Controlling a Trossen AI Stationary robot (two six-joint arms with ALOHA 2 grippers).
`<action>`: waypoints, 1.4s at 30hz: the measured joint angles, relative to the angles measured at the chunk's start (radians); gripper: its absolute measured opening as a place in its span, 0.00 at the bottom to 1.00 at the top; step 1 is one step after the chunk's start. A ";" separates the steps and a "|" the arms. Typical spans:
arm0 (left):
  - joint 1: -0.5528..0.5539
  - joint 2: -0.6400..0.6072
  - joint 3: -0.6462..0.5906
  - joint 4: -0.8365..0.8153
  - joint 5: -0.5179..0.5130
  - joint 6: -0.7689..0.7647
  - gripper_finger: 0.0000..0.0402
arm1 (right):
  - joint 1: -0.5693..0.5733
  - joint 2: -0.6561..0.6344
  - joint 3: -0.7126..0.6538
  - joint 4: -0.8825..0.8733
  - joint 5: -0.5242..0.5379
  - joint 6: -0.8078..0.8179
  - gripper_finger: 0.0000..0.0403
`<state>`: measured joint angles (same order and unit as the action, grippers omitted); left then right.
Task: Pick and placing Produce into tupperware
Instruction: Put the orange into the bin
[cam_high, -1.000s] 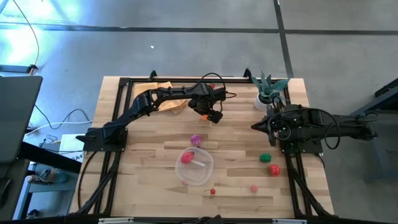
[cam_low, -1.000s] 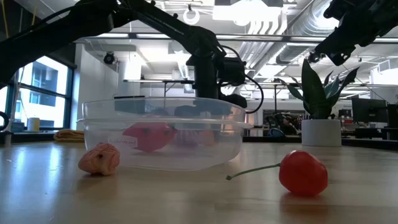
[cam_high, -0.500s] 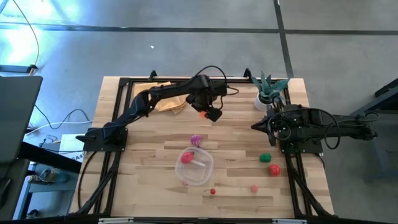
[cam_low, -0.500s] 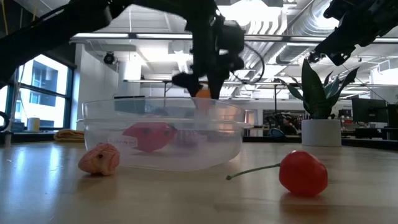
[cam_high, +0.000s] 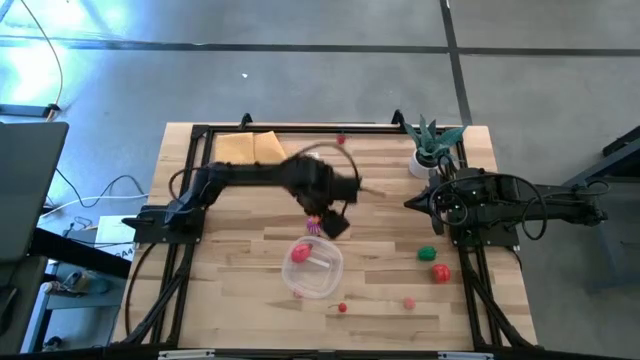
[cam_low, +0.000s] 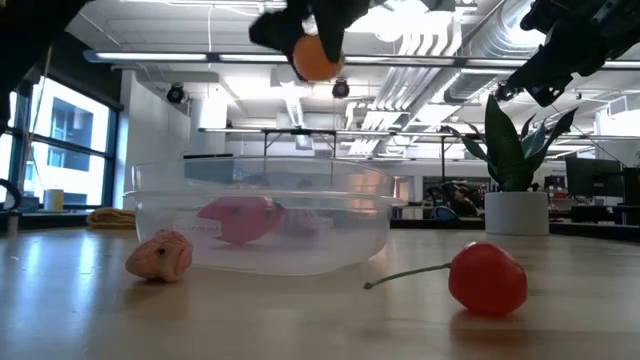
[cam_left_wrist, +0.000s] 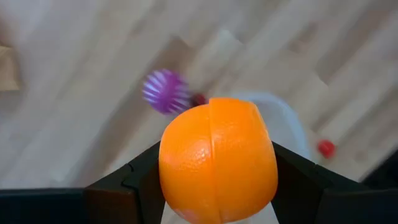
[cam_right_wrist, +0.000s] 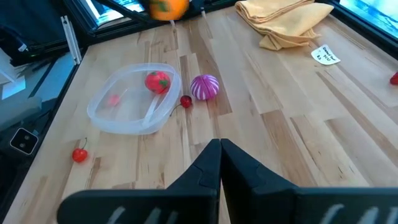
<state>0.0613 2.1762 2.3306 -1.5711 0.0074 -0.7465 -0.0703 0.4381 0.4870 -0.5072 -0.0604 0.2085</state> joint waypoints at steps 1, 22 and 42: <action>-0.025 0.000 0.000 0.001 -0.007 -0.010 0.53 | 0.000 0.000 0.000 0.000 0.000 0.000 0.00; -0.218 0.021 -0.233 0.127 -0.012 -0.028 0.58 | 0.000 0.000 0.000 -0.001 0.000 0.000 0.00; -0.247 0.019 -0.503 0.496 0.048 0.014 0.57 | 0.000 0.000 0.000 -0.001 0.000 0.000 0.00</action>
<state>-0.1856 2.1948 1.8280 -1.0755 0.0551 -0.7322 -0.0702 0.4381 0.4870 -0.5079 -0.0601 0.2085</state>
